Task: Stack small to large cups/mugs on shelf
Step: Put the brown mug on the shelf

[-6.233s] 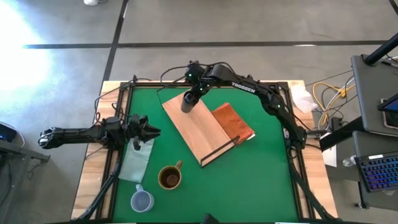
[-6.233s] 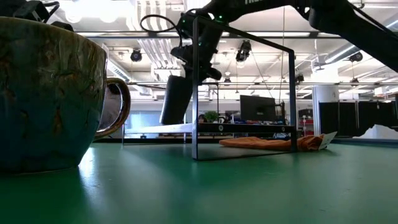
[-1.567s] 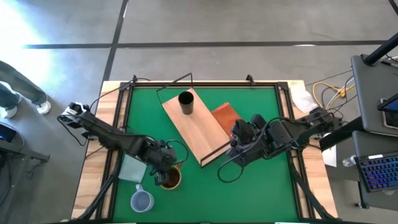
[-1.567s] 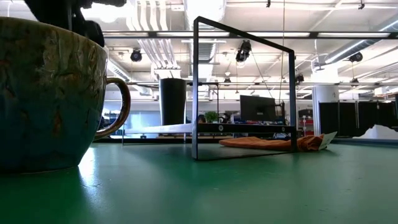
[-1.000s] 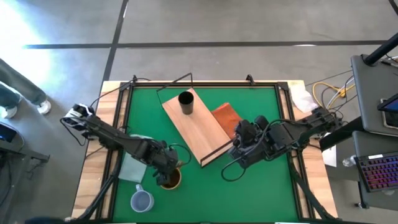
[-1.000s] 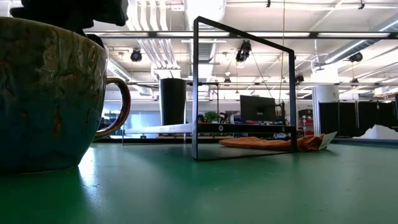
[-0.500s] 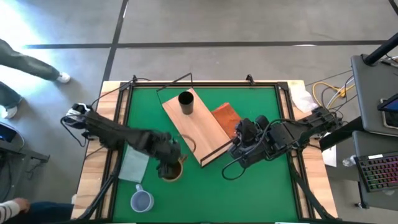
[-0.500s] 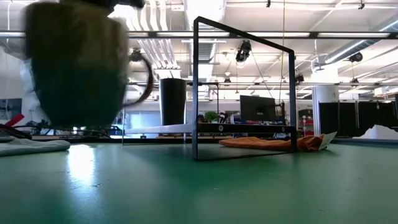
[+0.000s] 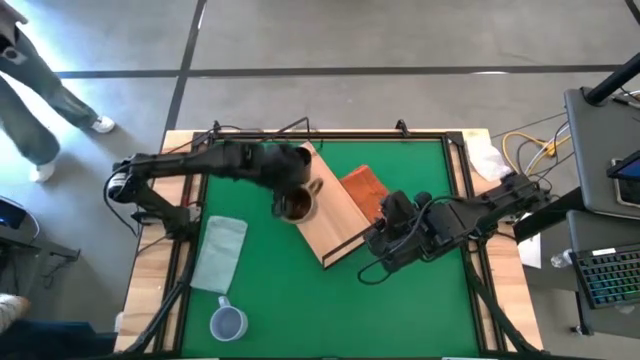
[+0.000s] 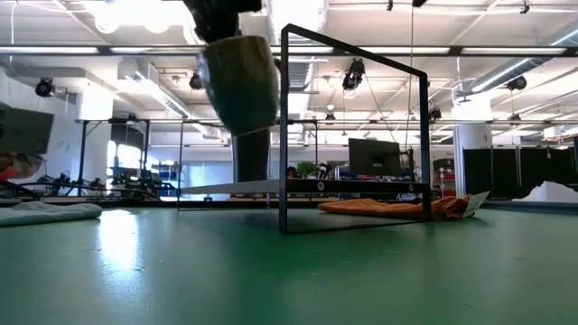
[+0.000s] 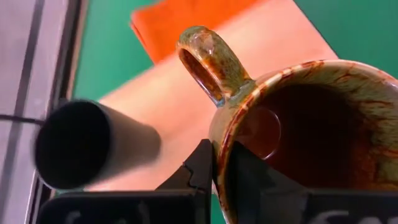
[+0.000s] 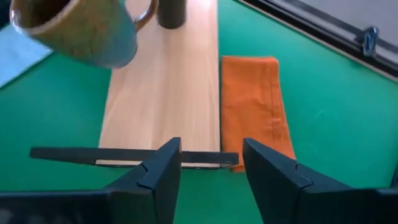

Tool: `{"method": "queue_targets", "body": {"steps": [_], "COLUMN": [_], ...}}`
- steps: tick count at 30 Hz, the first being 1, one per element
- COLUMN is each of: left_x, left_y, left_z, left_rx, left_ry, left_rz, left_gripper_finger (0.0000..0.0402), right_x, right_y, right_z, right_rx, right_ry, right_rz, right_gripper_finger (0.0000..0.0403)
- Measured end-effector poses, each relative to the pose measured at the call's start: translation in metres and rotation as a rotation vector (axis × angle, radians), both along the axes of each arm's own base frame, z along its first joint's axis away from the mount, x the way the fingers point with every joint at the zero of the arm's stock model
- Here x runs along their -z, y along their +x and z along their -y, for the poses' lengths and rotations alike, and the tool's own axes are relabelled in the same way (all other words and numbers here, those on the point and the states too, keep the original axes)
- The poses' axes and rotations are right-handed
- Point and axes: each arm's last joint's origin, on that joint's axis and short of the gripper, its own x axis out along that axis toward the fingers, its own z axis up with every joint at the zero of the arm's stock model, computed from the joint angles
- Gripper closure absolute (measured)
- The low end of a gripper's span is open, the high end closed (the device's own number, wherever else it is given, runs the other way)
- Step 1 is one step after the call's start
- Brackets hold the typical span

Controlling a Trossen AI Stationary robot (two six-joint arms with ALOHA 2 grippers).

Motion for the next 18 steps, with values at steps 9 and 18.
{"method": "queue_targets", "body": {"steps": [9, 18], "left_x": [0.033, 0.038], "left_y": [0.03, 0.065], "left_z": [-0.034, -0.045], "left_rx": [0.042, 0.087], "left_ry": [-0.021, 0.007], "left_rz": [-0.107, -0.116], "left_gripper_finger": [0.0389, 0.0389], "right_x": [0.02, 0.031], "right_y": [0.004, 0.035], "right_z": [0.0, 0.01], "right_rx": [0.126, 0.085], "right_ry": [0.021, 0.077], "right_rz": [0.05, 0.184], "right_gripper_finger": [0.0257, 0.0288]}}
